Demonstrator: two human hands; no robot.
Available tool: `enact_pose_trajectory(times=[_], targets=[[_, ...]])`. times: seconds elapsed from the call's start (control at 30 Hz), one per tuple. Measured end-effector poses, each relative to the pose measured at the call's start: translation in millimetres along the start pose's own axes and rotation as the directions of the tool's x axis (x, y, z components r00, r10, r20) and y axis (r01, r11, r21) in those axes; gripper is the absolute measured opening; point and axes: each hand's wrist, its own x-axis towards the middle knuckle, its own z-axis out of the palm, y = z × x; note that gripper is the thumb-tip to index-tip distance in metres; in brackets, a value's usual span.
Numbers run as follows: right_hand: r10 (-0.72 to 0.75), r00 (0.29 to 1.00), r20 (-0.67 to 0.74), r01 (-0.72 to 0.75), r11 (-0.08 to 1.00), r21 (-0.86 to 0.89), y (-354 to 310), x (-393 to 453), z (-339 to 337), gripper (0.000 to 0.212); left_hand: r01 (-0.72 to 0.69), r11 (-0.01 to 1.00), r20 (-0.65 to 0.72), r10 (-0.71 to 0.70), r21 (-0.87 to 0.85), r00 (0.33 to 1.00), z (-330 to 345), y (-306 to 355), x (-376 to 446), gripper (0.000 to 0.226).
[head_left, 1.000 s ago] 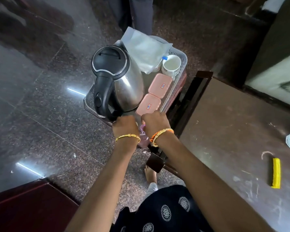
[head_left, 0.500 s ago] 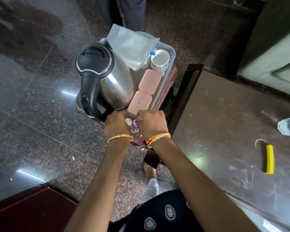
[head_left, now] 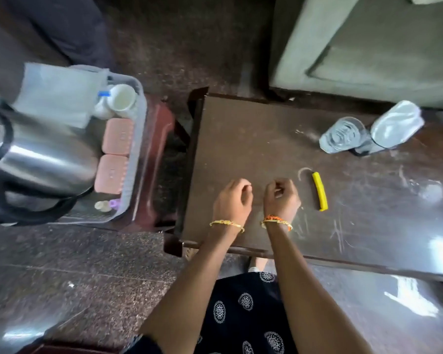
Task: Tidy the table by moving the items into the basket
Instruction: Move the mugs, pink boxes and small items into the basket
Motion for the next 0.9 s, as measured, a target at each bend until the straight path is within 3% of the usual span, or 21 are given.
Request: enact_pose_trajectory(times=[0.13,0.27,0.43,0.6,0.73,0.9], targets=[[0.152,0.986,-0.075,-0.164,0.963,-0.213,46.3,52.6,-32.9,0.027,0.100,0.994,0.349,-0.081,-0.034,0.933,76.6,28.0,15.9,0.016],[0.236,0.971,-0.020,-0.223,0.882,-0.415,78.5,85.3,-49.5,0.038,0.198,0.980,0.453,-0.173,-0.008,0.875,126.8,44.2,24.2,0.023],[0.318,0.946,0.065,-0.257,0.855,-0.450,104.3,100.0,-49.7,0.033,0.280,0.960,0.457,-0.246,-0.007,0.855,160.8,53.2,35.3,0.032],[0.324,0.941,0.093,-0.280,0.905,-0.321,114.0,103.9,-48.8,0.028,0.346,0.938,0.448,-0.294,-0.036,0.844,170.8,49.9,41.5,0.032],[0.163,0.961,0.222,-0.111,0.967,-0.228,99.6,95.9,-42.5,0.020,0.469,0.867,0.410,-0.371,-0.169,0.834,164.3,44.3,44.9,0.028],[-0.007,0.913,0.409,0.054,0.993,-0.105,54.5,61.0,-17.1,0.010,0.499,0.789,0.176,-0.468,-0.359,0.866,113.4,23.8,46.1,0.024]])
